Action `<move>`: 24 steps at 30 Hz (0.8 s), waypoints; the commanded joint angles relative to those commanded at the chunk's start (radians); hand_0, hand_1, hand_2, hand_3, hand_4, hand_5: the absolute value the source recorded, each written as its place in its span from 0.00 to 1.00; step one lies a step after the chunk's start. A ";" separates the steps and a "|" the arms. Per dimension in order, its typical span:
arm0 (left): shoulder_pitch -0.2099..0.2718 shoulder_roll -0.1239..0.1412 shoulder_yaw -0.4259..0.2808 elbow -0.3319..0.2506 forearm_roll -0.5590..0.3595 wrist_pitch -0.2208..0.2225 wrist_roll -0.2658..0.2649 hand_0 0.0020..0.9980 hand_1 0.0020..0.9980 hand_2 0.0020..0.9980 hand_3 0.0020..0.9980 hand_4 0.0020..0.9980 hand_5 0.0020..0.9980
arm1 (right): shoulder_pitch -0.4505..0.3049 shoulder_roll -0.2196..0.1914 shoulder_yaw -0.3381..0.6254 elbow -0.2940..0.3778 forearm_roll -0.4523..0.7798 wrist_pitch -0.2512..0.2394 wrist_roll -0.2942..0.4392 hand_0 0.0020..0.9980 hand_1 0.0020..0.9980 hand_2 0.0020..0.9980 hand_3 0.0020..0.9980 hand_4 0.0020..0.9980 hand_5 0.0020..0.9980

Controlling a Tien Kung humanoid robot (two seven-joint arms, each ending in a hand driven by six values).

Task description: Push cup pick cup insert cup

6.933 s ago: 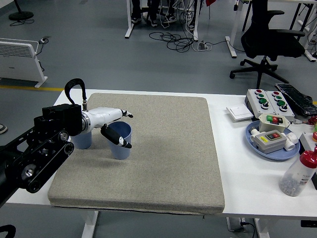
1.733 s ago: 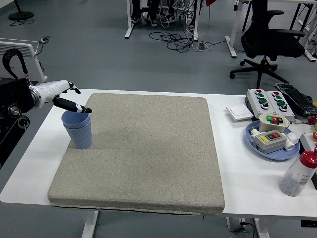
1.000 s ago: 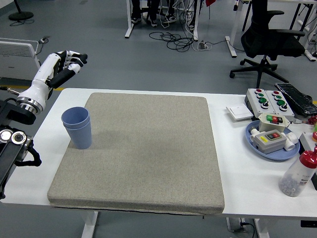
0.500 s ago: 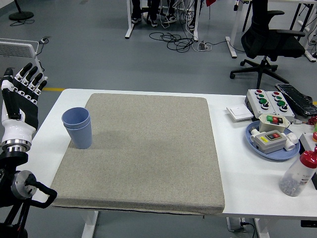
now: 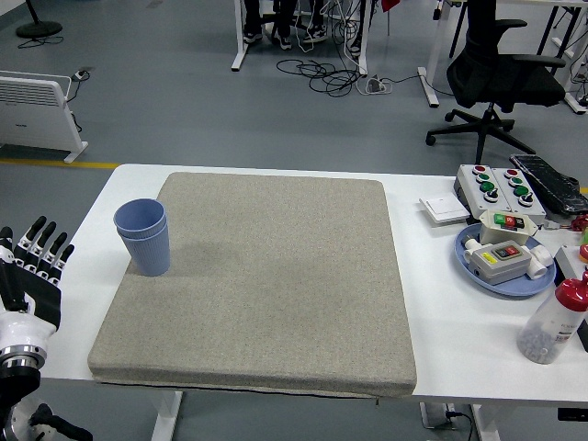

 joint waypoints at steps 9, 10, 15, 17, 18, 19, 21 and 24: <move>0.009 -0.007 -0.027 0.007 -0.018 -0.111 0.077 0.85 0.87 0.88 0.80 0.61 1.00 | 0.011 -0.002 0.002 0.000 -0.008 0.003 0.001 0.73 0.67 0.68 0.60 0.13 0.57; 0.009 -0.007 -0.029 0.008 -0.020 -0.114 0.079 0.85 0.87 0.88 0.80 0.61 1.00 | 0.011 -0.002 0.002 0.000 -0.008 0.003 0.001 0.73 0.67 0.68 0.60 0.13 0.57; 0.004 -0.008 -0.043 0.030 -0.042 -0.132 0.080 0.85 0.86 0.87 0.81 0.61 1.00 | 0.015 -0.003 0.004 0.000 -0.009 0.002 0.001 0.73 0.67 0.68 0.60 0.13 0.57; 0.002 -0.008 -0.044 0.039 -0.047 -0.146 0.075 0.85 0.86 0.87 0.81 0.61 1.00 | 0.016 -0.003 0.004 0.000 -0.011 0.002 0.000 0.73 0.67 0.68 0.60 0.13 0.57; 0.002 -0.008 -0.044 0.040 -0.048 -0.147 0.075 0.84 0.85 0.86 0.79 0.61 1.00 | 0.017 -0.003 0.004 0.000 -0.011 0.002 0.000 0.73 0.67 0.68 0.60 0.13 0.57; -0.002 -0.008 -0.048 0.050 -0.041 -0.163 0.071 0.84 0.85 0.86 0.79 0.61 1.00 | 0.017 -0.003 0.004 0.000 -0.012 0.002 -0.001 0.73 0.67 0.68 0.60 0.13 0.57; -0.008 -0.008 -0.052 0.066 -0.031 -0.179 0.063 0.84 0.85 0.86 0.79 0.61 1.00 | 0.016 -0.004 0.003 0.000 -0.013 0.002 -0.002 0.73 0.67 0.68 0.60 0.13 0.57; -0.014 -0.008 -0.053 0.083 -0.010 -0.186 0.059 0.84 0.84 0.84 0.77 0.61 1.00 | 0.016 -0.004 0.003 0.000 -0.014 0.002 -0.003 0.73 0.67 0.68 0.60 0.12 0.57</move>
